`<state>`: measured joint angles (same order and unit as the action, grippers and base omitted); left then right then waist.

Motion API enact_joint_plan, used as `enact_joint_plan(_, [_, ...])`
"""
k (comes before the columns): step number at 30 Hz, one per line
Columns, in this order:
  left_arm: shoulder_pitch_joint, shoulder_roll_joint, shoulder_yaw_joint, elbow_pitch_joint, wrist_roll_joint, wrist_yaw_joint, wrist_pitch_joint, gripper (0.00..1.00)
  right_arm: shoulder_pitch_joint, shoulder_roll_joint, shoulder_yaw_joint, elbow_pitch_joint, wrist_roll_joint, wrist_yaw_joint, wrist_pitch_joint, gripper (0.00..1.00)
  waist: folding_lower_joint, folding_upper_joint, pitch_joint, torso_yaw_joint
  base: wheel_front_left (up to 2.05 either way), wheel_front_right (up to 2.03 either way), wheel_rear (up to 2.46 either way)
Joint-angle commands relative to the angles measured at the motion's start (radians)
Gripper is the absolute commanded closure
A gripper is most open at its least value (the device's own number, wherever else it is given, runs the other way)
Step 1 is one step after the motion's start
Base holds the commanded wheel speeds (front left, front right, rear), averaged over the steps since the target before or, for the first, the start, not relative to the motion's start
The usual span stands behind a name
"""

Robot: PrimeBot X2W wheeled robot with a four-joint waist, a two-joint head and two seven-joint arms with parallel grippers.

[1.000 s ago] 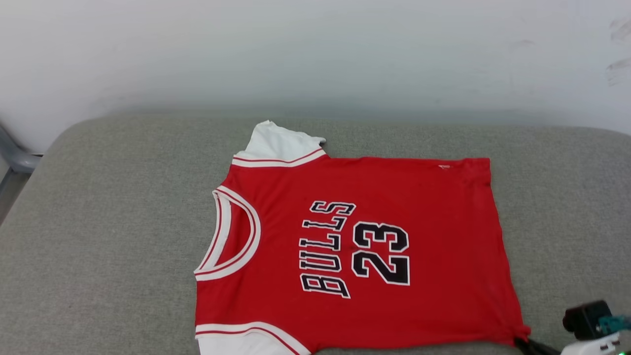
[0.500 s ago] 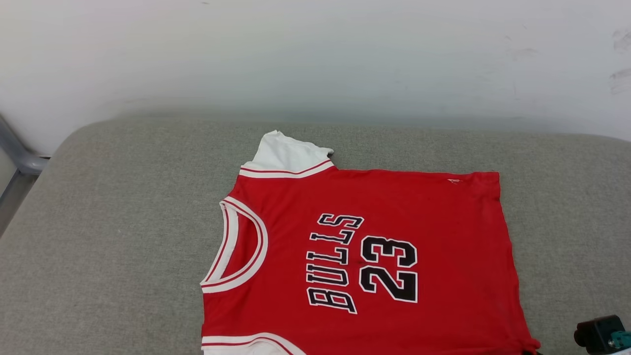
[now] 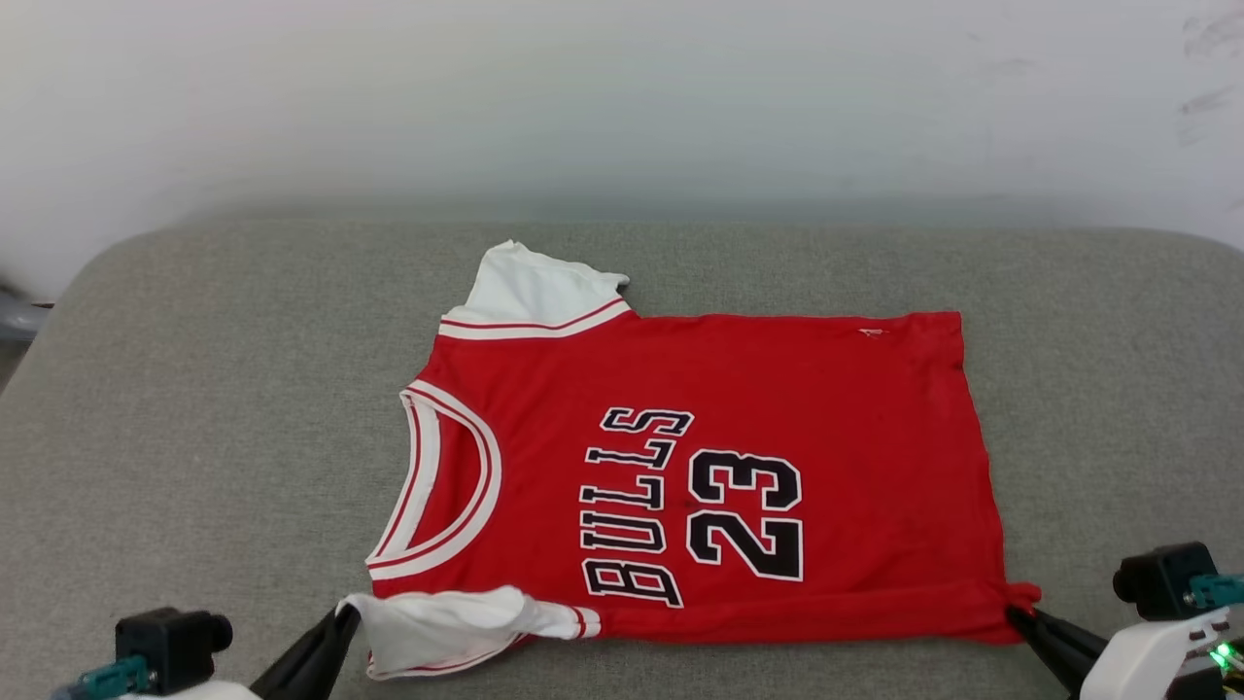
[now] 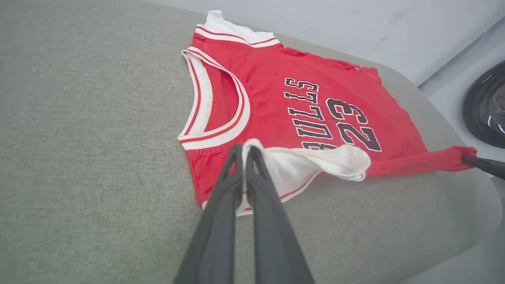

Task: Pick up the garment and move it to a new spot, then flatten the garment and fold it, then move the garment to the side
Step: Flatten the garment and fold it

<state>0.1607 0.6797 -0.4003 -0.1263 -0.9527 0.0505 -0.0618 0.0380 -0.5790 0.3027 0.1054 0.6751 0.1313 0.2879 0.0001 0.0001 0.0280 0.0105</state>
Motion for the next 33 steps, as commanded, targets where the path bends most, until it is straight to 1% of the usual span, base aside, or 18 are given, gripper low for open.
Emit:
enact_joint_plan(1, [-0.04, 0.01, 0.001, 0.006, 0.014, -0.014, 0.01, 1.0, -0.03, 0.009, 0.003, -0.004, 0.0, -0.001, -0.002, 1.0, -0.0001, -0.0001, 0.018, -0.011, 0.0, 0.0, 0.0])
enact_joint_plan(5, [-0.136, 0.017, -0.003, 0.031, 0.026, -0.041, 0.038, 1.0, -0.074, 0.017, 0.012, 0.001, 0.003, -0.001, 0.002, 1.0, -0.0001, -0.0001, 0.048, -0.02, 0.0, 0.0, 0.0])
enact_joint_plan(6, [-0.136, 0.017, -0.003, 0.031, 0.026, -0.041, 0.038, 1.0, -0.074, 0.017, 0.012, 0.001, 0.003, -0.001, 0.002, 1.0, -0.0001, -0.0001, 0.048, -0.02, 0.0, 0.0, 0.0])
enact_joint_plan(8, [-0.213, 0.02, -0.012, 0.062, 0.04, -0.065, 0.061, 1.0, -0.103, 0.018, 0.019, 0.006, 0.009, -0.001, 0.004, 1.0, -0.0001, -0.0001, 0.066, -0.027, 0.0, 0.0, 0.0])
enact_joint_plan(9, [-0.213, 0.02, -0.012, 0.062, 0.04, -0.065, 0.061, 1.0, -0.103, 0.018, 0.019, 0.006, 0.009, -0.001, 0.004, 1.0, -0.0001, -0.0001, 0.066, -0.027, 0.0, 0.0, 0.0])
enact_joint_plan(15, [-0.356, 0.009, -0.025, 0.145, 0.04, -0.114, 0.103, 1.0, -0.15, 0.017, 0.024, 0.017, 0.018, -0.001, 0.008, 1.0, -0.0001, -0.0001, 0.105, -0.041, 0.0, 0.0, 0.0])
enact_joint_plan(19, [-0.435, 0.009, -0.029, 0.202, 0.04, -0.138, 0.123, 1.0, -0.183, 0.022, 0.027, 0.023, 0.022, -0.001, 0.007, 1.0, -0.0001, -0.0001, 0.138, -0.053, 0.0, 0.0, 0.0])
enact_joint_plan(24, [-0.511, 0.003, -0.046, 0.275, 0.041, -0.156, 0.141, 1.0, -0.236, 0.034, 0.036, 0.047, 0.018, -0.001, 0.009, 1.0, -0.0001, -0.0001, 0.183, -0.067, 0.0, 0.0, 0.0])
enact_joint_plan(27, [-0.553, -0.01, -0.057, 0.321, 0.037, -0.164, 0.143, 1.0, -0.271, 0.041, 0.039, 0.069, 0.011, -0.001, 0.005, 1.0, -0.0001, -0.0001, 0.209, -0.07, 0.0, 0.0, 0.0])
enact_joint_plan(33, [-0.626, -0.033, -0.086, 0.435, 0.048, -0.174, 0.129, 1.0, -0.318, 0.053, 0.048, 0.112, 0.001, -0.001, -0.001, 1.0, -0.0001, -0.0001, 0.248, -0.069, 0.0, 0.0, 0.0])
